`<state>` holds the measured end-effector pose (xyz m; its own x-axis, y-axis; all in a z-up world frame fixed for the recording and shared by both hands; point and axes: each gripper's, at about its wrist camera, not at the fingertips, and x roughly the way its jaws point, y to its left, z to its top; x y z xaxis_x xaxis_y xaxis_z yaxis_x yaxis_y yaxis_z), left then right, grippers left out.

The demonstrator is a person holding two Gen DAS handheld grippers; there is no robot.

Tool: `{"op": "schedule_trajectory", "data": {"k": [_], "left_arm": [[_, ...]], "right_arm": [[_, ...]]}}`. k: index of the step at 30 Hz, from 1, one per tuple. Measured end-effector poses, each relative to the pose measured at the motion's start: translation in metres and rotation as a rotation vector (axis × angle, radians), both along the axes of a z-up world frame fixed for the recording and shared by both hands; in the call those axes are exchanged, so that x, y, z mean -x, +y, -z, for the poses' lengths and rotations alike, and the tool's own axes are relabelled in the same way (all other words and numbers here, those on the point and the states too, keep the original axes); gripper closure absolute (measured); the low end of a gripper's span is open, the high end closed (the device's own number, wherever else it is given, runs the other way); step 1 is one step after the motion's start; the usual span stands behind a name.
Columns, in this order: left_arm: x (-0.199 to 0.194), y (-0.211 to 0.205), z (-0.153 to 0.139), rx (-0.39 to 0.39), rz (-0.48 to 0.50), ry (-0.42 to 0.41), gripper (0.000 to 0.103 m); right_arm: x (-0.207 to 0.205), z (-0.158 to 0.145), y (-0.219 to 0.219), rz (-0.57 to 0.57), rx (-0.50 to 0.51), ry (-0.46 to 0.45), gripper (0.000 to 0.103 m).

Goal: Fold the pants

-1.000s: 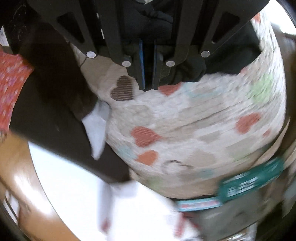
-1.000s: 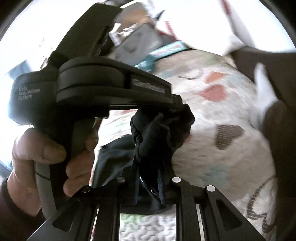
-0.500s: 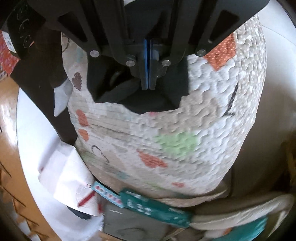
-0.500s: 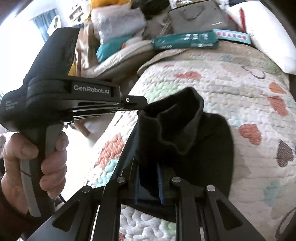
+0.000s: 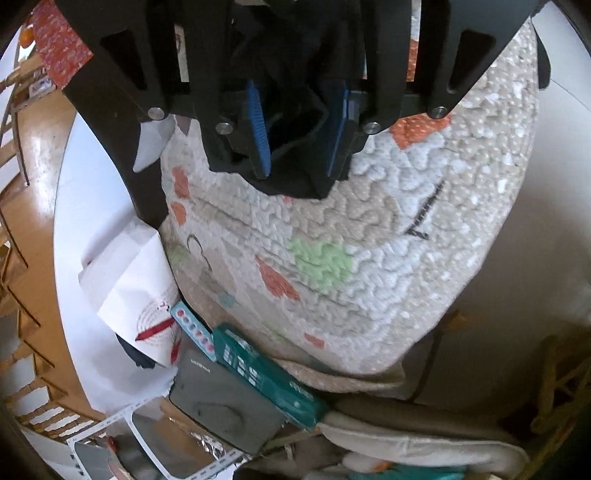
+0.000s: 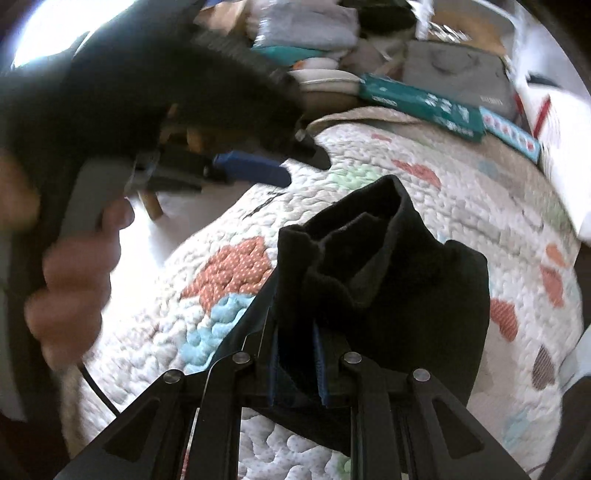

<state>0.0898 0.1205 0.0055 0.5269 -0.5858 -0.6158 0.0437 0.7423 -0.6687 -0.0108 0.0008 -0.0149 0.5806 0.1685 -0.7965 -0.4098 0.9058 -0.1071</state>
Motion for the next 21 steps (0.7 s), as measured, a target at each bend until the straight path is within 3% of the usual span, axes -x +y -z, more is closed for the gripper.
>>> {"op": "schedule_trajectory", "data": {"k": [2, 5, 7, 9, 12, 15, 19, 21], "left_arm": [[0.001, 0.002, -0.005, -0.039, -0.012, -0.013, 0.067], [0.002, 0.001, -0.009, -0.118, -0.032, -0.028, 0.063], [0.002, 0.001, -0.007, -0.132, -0.037, -0.022, 0.063], [0.002, 0.002, -0.005, -0.12, -0.038, -0.014, 0.063], [0.006, -0.002, -0.006, -0.113, -0.032, -0.02, 0.063], [0.013, -0.018, -0.012, -0.098, 0.023, -0.068, 0.063], [0.011, -0.046, -0.015, -0.087, 0.117, -0.109, 0.056], [0.0, -0.059, -0.006, -0.133, 0.127, -0.087, 0.053]], "right_arm": [[0.007, 0.007, 0.01, -0.035, 0.071, -0.028, 0.084], [0.02, 0.017, 0.023, -0.09, 0.182, -0.078, 0.07], [0.032, 0.017, 0.029, -0.144, 0.202, -0.093, 0.039], [0.049, 0.013, 0.035, -0.202, 0.217, -0.119, 0.028], [0.078, 0.002, 0.038, -0.29, 0.242, -0.156, 0.027], [0.092, -0.011, 0.019, -0.293, 0.205, -0.128, 0.027], [0.085, -0.031, -0.032, -0.14, 0.116, -0.081, 0.027], [0.071, -0.037, -0.065, -0.016, 0.058, -0.051, 0.027]]}}
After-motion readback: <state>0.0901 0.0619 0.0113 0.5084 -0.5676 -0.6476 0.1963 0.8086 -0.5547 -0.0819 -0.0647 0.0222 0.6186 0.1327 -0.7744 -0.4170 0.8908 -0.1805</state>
